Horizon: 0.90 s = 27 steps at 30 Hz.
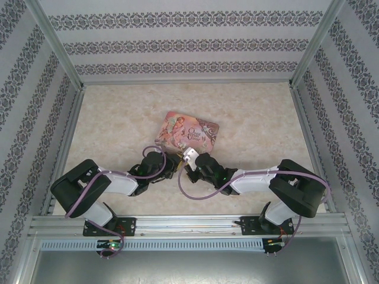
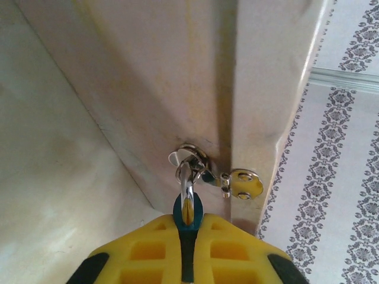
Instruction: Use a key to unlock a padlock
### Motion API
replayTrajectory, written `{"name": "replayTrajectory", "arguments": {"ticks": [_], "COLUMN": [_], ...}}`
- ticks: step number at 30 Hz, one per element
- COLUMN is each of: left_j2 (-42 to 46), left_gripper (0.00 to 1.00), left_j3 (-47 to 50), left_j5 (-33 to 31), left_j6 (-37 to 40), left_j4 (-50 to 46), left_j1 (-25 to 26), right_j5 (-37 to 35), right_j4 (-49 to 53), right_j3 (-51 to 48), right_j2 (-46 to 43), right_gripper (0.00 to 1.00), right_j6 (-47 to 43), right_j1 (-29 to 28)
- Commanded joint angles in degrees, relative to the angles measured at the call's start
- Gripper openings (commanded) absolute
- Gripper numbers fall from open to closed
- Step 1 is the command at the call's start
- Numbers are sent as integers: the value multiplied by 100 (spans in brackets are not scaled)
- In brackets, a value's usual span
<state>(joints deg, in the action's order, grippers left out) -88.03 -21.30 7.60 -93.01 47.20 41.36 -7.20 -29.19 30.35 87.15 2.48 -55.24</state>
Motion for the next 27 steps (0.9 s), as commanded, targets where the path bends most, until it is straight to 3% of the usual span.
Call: {"name": "replayTrajectory", "arguments": {"ticks": [1, 7, 15, 23, 27], "left_j2": [-101, 235, 2150, 4259, 4428], "left_gripper": [17, 36, 54, 62, 64], "left_j3": [-96, 67, 137, -400, -420], "left_j5": [139, -122, -1055, -2153, -2117], "left_j6": [204, 336, 982, 2167, 2226], "left_j4": [305, -96, -2345, -5023, -5116], "left_j1": [179, 170, 175, 162, 161], "right_j5": [134, 65, 136, 356, 312], "right_j4": [-1018, -1148, -1054, -1113, -1069], "right_j3": [-12, -314, -546, -856, -995], "right_j2": [1, 0, -263, -591, -715], "right_gripper": [0, 0, 0, 0, 0], "right_j6": [340, 543, 1042, 1911, 1844], "right_j1": [-22, 13, 49, 161, 163]}}
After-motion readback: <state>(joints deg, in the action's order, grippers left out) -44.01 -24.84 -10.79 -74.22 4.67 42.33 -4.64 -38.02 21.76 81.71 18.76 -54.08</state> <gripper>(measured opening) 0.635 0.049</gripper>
